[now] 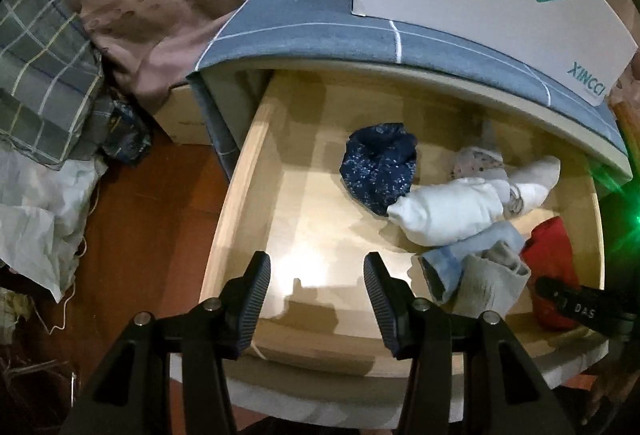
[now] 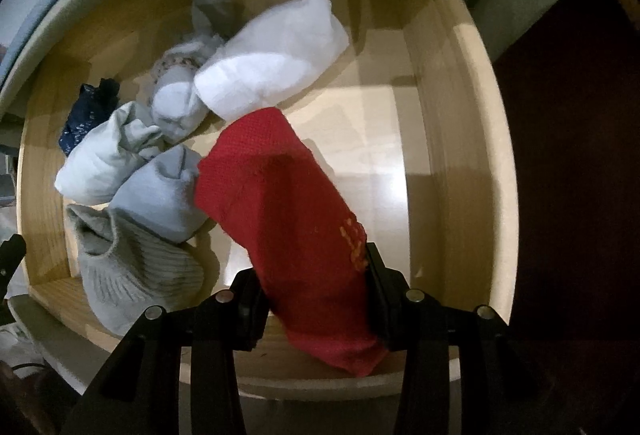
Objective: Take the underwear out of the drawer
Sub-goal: 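Lift the red underwear out of the drawer with the right tool, then carry the red underwear into the white box and open the right tool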
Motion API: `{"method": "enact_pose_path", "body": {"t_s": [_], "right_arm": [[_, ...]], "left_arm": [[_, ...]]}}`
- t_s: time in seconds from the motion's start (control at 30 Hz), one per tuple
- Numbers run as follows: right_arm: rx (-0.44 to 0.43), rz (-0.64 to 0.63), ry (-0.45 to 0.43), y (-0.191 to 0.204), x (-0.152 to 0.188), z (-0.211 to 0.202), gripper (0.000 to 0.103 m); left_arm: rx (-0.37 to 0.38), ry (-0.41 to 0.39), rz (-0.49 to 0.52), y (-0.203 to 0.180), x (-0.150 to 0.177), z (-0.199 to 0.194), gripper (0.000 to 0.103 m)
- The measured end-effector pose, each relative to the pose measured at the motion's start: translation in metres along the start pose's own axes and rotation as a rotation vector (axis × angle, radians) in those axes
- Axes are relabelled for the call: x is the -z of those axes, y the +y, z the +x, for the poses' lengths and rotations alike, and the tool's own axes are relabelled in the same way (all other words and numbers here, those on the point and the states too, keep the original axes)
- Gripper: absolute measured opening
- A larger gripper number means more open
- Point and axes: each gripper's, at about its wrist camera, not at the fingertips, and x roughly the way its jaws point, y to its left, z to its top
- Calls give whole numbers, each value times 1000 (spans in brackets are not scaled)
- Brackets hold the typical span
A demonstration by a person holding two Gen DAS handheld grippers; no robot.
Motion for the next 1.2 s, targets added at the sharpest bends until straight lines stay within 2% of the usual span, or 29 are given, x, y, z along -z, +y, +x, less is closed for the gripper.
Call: {"method": "enact_pose_path", "body": {"t_s": [0.13, 0.33, 0.53, 0.87, 1.2], "right_arm": [[-6, 0, -32, 6, 6, -9, 39], [-50, 5, -103, 10, 11, -29, 39], [-61, -34, -187, 10, 14, -65, 39], [-105, -66, -245, -9, -3, -125, 39], [-101, -133, -440, 13, -55, -228, 39]], "left_arm": [[-14, -51, 3, -1, 0, -5, 50], [-32, -72, 33, -1, 0, -4, 50], [4, -82, 4, 5, 0, -6, 50], [30, -94, -24, 11, 0, -8, 50], [40, -97, -38, 12, -1, -8, 50]]}}
